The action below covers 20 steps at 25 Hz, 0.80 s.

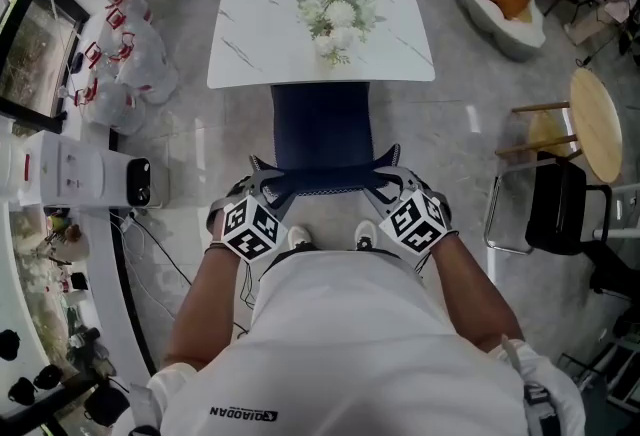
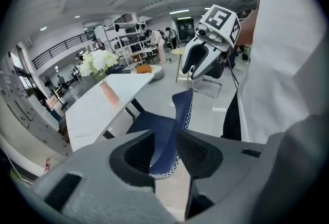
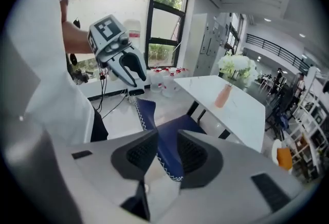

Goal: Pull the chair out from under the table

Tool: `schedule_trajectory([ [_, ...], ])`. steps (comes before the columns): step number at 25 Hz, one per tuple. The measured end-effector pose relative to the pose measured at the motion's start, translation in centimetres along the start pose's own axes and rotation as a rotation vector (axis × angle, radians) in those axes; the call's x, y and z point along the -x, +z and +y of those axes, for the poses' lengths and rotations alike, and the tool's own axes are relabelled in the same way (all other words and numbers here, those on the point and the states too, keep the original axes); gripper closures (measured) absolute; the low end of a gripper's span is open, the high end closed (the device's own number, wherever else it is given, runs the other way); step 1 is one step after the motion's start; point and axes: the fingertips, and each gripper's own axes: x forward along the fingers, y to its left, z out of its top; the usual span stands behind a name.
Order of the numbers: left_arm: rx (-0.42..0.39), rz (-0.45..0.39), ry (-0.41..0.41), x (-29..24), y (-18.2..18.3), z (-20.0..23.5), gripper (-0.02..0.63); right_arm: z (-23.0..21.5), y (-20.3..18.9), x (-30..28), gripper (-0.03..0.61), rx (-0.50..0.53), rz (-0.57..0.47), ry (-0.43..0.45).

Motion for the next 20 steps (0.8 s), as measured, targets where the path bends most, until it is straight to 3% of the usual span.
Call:
schedule_trajectory([
  [6,-0.049,0.073,-0.055,-1.7,-2.1,-1.7,0.471,1.5,-1.9,-1.9,0.453,0.024,0.068,0.033],
  [20,-0.111,0.185,-0.12,-8.1,-6.4,-3.4,0.463,2.8,-6.0,-7.9,0.414,0.268,0.262,0.081],
])
